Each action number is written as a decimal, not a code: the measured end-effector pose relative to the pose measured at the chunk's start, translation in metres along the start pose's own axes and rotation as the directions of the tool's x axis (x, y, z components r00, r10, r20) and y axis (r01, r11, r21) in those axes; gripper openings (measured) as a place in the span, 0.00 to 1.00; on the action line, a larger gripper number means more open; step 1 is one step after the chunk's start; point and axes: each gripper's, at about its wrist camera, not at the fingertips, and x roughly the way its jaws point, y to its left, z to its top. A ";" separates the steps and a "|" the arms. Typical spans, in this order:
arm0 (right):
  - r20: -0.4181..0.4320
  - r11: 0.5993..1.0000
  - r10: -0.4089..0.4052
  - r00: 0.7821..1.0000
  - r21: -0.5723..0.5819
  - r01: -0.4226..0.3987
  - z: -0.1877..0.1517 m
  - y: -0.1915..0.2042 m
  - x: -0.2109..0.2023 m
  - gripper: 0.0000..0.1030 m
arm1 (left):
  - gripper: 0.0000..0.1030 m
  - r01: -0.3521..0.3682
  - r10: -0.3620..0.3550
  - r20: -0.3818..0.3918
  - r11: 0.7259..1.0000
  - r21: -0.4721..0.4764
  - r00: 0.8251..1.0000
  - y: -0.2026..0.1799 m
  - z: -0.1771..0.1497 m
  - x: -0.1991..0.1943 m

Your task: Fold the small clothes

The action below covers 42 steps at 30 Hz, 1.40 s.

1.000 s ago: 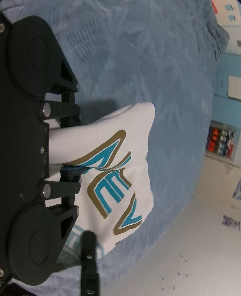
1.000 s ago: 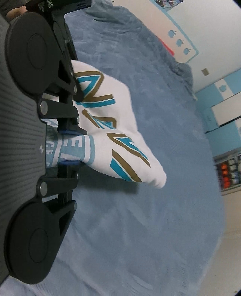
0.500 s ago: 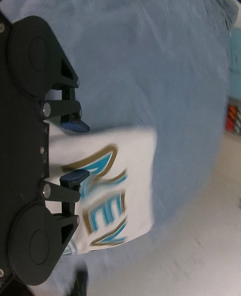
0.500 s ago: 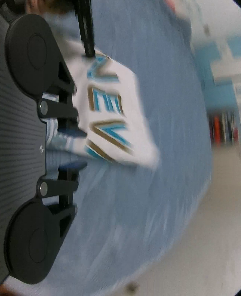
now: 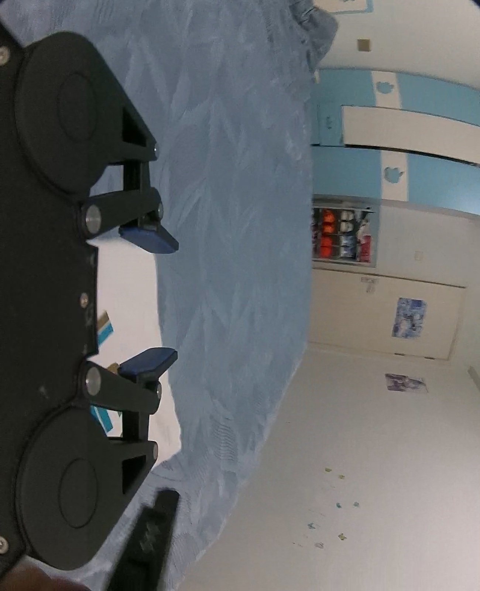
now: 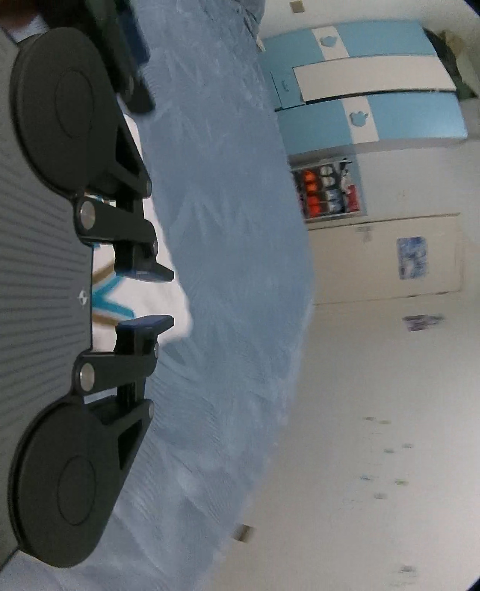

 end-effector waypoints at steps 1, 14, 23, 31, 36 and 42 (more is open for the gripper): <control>-0.016 1.000 -0.004 1.000 0.013 0.004 -0.009 0.000 0.014 0.26 | 0.57 -0.005 0.005 -0.029 1.000 0.007 1.000 -0.003 -0.010 0.008; -0.107 0.991 -0.052 0.993 -0.131 0.038 -0.003 0.004 -0.009 0.40 | 0.69 -0.047 0.042 -0.230 0.999 -0.015 0.972 0.021 -0.011 0.029; -0.404 0.983 -0.037 0.914 -0.179 -0.039 -0.005 -0.004 -0.109 0.60 | 0.69 -0.066 0.083 -0.451 0.996 0.053 0.889 0.012 0.011 -0.080; -0.499 0.974 -0.043 0.865 -0.213 -0.074 -0.033 0.004 -0.149 0.60 | 0.69 -0.020 0.067 -0.566 0.996 0.088 0.822 -0.009 -0.020 -0.130; -0.489 0.980 -0.045 0.871 -0.192 -0.057 -0.030 -0.002 -0.153 0.60 | 0.69 -0.028 0.078 -0.563 0.995 0.096 0.823 -0.012 -0.020 -0.135; -0.485 0.978 -0.063 0.872 -0.205 -0.044 -0.032 -0.004 -0.151 0.60 | 0.69 -0.033 0.073 -0.561 0.996 0.082 0.824 -0.015 -0.020 -0.132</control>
